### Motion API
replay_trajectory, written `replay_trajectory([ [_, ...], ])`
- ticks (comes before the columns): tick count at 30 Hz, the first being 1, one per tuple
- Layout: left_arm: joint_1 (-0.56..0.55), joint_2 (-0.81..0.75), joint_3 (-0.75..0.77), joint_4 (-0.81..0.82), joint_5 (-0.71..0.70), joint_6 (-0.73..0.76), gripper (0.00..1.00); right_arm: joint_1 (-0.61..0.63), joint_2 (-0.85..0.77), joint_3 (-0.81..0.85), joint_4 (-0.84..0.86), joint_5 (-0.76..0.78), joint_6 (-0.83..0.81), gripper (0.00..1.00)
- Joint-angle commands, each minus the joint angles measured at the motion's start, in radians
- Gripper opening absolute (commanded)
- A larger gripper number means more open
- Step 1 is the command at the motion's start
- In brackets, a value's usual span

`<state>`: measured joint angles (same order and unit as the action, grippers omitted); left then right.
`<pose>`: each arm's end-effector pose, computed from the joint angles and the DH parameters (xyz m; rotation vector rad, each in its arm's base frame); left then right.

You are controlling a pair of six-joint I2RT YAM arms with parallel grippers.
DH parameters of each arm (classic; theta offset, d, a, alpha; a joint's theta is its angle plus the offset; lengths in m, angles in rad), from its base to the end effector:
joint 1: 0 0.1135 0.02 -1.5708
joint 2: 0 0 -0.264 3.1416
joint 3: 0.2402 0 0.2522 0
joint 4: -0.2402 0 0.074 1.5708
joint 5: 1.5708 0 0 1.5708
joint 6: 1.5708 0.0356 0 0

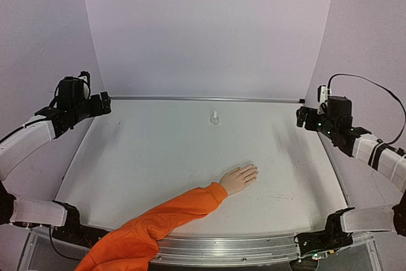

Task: Paint the nails

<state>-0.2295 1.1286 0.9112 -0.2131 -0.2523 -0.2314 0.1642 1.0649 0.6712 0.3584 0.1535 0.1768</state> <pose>0.2530 -0.0500 0.3126 -0.1629 1.9804 -0.0455 0.2479 0.0356 0.3020 0.1291 1.6023 0.1411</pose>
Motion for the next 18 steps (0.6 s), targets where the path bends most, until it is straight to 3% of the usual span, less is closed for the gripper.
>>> replay_trajectory([
  [1,0.014,0.018,0.093,-0.024,0.034,0.025,0.99,0.049,0.123,0.143,-0.002,0.045,0.016,0.98],
  [18,0.042,0.107,0.358,-0.21,0.249,0.089,0.99,0.341,0.946,0.861,0.011,-0.07,0.019,0.98],
])
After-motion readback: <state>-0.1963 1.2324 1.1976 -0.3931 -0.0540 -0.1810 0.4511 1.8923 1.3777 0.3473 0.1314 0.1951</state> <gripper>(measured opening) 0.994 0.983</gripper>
